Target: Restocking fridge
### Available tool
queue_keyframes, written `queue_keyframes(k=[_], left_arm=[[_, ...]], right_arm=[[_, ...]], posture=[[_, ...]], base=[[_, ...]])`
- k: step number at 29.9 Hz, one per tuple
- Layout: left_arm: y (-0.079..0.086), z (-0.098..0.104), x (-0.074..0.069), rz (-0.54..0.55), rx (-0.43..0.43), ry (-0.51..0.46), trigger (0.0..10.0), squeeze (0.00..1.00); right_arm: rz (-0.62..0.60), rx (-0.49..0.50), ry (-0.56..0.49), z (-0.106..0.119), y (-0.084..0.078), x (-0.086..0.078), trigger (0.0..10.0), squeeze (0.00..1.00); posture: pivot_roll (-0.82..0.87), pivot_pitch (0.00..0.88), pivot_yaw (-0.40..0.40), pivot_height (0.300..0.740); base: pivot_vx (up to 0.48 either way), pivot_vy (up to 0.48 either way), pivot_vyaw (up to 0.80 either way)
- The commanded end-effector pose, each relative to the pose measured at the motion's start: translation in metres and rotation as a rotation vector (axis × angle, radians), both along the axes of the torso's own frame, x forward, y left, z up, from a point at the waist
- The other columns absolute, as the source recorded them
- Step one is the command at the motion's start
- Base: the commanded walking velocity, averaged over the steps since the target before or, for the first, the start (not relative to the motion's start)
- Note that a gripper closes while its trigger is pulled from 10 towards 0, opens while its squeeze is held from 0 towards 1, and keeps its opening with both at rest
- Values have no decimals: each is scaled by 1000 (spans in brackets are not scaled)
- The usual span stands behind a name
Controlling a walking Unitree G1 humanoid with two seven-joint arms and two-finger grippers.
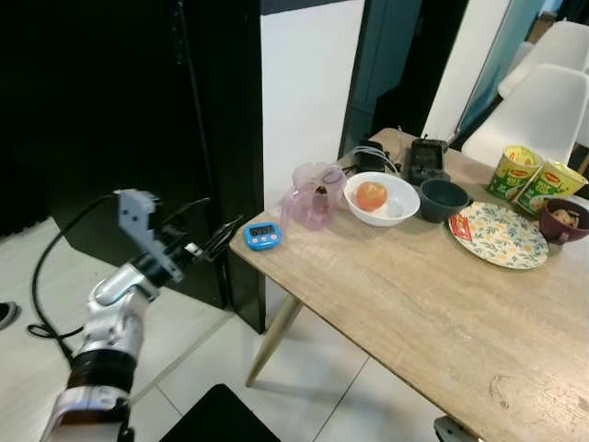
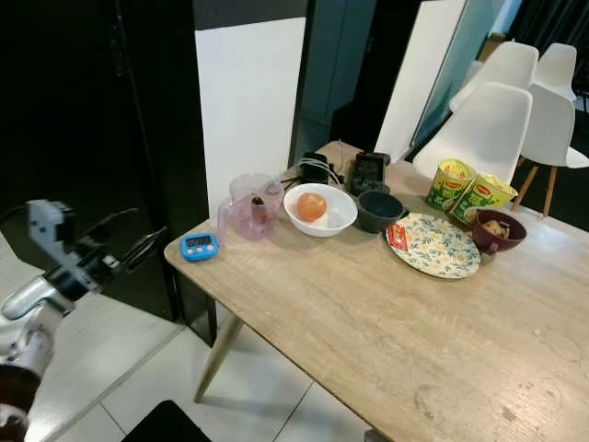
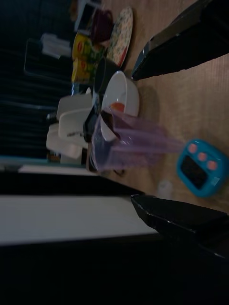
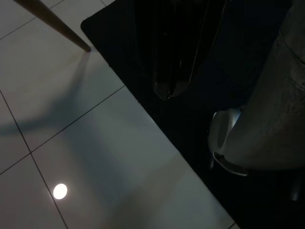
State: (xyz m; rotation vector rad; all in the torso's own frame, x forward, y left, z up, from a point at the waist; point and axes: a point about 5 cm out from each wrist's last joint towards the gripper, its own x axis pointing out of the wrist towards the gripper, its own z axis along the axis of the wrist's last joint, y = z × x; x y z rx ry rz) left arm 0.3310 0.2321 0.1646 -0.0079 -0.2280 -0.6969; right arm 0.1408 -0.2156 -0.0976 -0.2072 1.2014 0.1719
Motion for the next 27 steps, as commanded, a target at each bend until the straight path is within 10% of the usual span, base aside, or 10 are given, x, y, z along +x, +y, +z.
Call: queue_keyframes(k=[1, 27], left_arm=[[-8, -4, 3, -19, 9, 7, 10000, 0], [-8, 6, 9, 17, 52, -56, 10000, 0]], right_arm=[[-1, -3, 10, 0, -2, -2, 10000, 0], [2, -64, 7, 1, -14, -6, 10000, 0]], posture=[[64, 0, -96, 740], [42, 0, -132, 740]], base=[[0, 0, 0], [0, 0, -149]])
